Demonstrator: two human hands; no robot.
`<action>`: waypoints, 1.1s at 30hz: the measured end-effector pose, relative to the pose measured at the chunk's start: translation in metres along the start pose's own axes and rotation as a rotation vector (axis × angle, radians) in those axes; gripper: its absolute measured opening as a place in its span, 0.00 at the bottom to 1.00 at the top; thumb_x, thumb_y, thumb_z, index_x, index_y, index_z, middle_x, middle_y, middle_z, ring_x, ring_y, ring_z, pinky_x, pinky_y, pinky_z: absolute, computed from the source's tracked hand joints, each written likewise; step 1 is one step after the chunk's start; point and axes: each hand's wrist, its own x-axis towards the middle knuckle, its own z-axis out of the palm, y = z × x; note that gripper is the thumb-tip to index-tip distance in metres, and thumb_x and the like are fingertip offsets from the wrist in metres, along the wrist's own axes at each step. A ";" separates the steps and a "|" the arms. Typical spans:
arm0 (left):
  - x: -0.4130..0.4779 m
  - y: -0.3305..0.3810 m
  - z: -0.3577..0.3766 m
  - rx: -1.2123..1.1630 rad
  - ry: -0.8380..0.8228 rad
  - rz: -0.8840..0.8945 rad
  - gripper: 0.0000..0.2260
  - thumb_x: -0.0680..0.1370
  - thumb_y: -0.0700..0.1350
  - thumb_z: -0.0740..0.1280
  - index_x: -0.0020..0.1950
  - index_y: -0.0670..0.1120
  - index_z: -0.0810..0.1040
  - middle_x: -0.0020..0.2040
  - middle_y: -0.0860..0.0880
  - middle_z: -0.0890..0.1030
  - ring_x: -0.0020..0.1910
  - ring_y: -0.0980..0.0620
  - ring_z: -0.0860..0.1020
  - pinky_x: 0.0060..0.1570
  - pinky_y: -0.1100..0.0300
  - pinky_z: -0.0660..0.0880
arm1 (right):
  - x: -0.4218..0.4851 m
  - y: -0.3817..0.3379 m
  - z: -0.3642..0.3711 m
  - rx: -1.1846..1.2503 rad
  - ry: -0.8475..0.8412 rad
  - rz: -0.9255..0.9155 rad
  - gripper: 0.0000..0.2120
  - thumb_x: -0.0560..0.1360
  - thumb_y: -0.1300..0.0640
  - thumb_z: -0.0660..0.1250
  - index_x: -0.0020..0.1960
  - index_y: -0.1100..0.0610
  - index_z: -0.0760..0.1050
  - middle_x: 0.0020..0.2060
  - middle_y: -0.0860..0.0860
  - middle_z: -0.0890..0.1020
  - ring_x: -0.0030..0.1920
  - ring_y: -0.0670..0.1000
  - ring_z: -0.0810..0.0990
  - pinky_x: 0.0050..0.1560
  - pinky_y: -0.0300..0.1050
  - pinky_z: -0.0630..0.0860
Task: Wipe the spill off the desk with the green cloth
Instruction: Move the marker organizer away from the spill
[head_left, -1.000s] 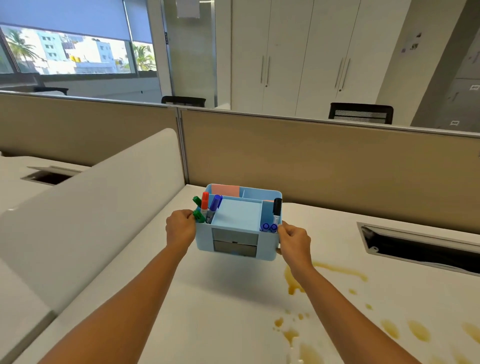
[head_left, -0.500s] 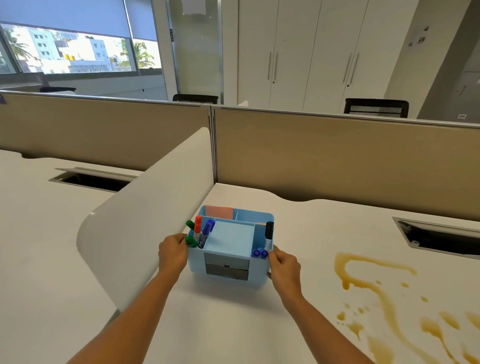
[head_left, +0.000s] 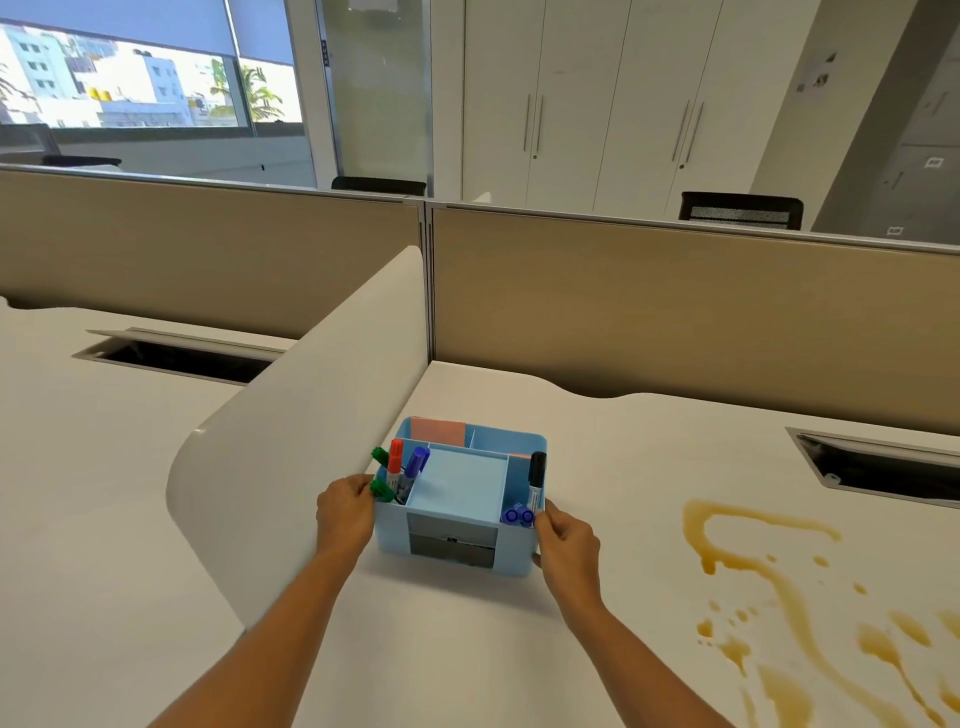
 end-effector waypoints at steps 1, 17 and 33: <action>0.001 0.000 0.001 -0.006 0.000 -0.003 0.14 0.79 0.39 0.56 0.61 0.37 0.75 0.57 0.36 0.79 0.55 0.37 0.77 0.56 0.44 0.75 | 0.000 0.001 0.001 0.003 0.008 0.000 0.14 0.78 0.58 0.59 0.61 0.61 0.75 0.48 0.57 0.81 0.47 0.54 0.77 0.52 0.63 0.78; -0.027 0.031 0.022 0.197 0.052 0.707 0.21 0.79 0.45 0.57 0.72 0.46 0.60 0.74 0.45 0.63 0.75 0.47 0.57 0.72 0.58 0.45 | 0.005 0.008 0.000 0.076 0.032 0.052 0.20 0.78 0.45 0.55 0.53 0.58 0.78 0.49 0.56 0.81 0.53 0.56 0.77 0.54 0.54 0.76; -0.032 0.015 0.053 0.843 -0.414 0.637 0.27 0.79 0.58 0.44 0.75 0.47 0.46 0.78 0.48 0.49 0.76 0.51 0.48 0.74 0.54 0.43 | 0.009 -0.012 0.005 0.167 -0.063 0.117 0.25 0.78 0.41 0.47 0.65 0.54 0.70 0.62 0.58 0.76 0.51 0.52 0.72 0.55 0.50 0.73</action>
